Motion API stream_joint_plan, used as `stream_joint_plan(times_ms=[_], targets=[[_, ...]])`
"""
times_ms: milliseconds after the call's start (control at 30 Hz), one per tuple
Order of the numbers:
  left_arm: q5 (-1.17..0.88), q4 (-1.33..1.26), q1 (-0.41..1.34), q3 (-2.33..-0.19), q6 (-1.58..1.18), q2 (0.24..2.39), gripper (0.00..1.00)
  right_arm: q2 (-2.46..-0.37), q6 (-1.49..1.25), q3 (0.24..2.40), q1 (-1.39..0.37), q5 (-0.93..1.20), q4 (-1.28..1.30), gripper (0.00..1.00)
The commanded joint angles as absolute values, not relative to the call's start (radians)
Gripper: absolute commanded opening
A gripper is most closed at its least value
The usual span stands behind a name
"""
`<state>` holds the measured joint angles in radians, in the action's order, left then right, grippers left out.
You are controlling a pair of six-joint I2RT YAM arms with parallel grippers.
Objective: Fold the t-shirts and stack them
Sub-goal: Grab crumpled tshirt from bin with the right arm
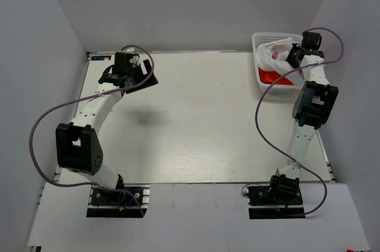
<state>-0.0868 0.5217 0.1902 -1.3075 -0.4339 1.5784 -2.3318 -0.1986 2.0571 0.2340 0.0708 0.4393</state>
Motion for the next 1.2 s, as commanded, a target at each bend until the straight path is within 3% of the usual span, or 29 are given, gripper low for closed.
stream_joint_plan(times_ms=[0,333,800,1167], targets=[[-0.094,0.499,0.192,-1.289,-0.419,1.497,1.0,-2.14,-0.183,2.075,0.207,0.091,0.356,0.0],[-0.094,0.468,0.192,-1.27,-0.41,1.47,1.0,-1.993,-0.164,2.103,0.189,0.074,0.296,0.0],[-0.152,0.414,0.192,-1.25,-0.4,1.44,1.0,-1.953,-0.185,2.295,0.186,0.023,0.187,0.0],[-0.181,0.394,0.192,-1.241,-0.4,1.431,1.0,-1.881,-0.244,2.295,0.187,0.017,0.042,0.0]])
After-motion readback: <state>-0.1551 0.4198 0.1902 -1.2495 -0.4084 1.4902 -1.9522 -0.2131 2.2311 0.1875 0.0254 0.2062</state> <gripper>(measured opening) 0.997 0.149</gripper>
